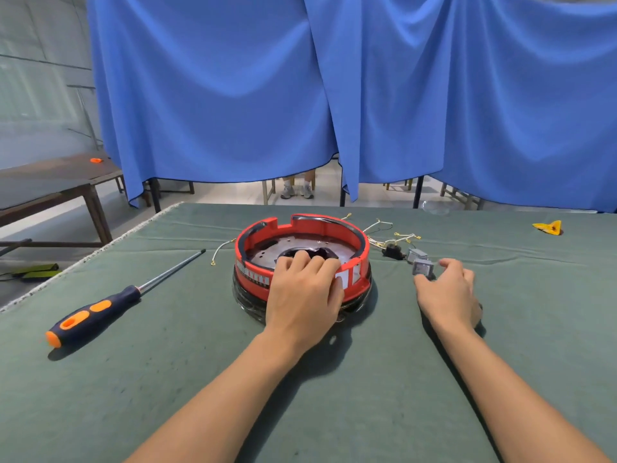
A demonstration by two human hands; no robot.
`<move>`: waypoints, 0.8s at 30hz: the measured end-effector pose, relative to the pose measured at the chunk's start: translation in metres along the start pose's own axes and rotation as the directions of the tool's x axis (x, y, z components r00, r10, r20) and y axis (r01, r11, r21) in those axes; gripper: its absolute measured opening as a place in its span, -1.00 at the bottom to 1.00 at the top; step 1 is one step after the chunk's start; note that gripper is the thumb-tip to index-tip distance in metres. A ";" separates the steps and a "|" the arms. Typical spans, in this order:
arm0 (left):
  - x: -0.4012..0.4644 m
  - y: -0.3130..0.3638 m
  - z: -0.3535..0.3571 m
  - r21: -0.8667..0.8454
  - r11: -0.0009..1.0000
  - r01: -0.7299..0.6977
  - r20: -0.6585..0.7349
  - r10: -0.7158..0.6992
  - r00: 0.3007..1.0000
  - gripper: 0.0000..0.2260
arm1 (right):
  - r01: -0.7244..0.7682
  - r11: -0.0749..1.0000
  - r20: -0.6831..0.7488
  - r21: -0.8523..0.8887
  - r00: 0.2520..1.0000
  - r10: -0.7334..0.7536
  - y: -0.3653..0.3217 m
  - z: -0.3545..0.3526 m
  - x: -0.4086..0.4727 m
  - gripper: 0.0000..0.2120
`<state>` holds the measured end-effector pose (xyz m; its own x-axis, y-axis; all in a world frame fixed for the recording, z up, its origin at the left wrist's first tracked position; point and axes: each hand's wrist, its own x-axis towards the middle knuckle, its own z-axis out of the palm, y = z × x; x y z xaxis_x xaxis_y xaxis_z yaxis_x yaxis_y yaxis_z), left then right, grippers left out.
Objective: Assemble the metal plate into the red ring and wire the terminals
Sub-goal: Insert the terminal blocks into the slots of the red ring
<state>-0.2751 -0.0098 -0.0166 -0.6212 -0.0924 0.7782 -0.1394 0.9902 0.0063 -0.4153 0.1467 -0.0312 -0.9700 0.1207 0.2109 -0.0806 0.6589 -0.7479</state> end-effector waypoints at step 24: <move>-0.010 -0.016 -0.012 -0.097 0.977 0.192 0.155 -0.176 0.972 -0.70 | -0.079 0.696 0.202 0.714 0.975 -0.096 -0.017 -0.002 -0.040 -0.91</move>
<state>-0.2579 -0.0233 -0.0169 -0.6986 -0.2800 0.6584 -0.1807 0.9595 0.2162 -0.3743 0.1315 -0.0258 -0.9840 -0.0954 0.1506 -0.1432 -0.0806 -0.9864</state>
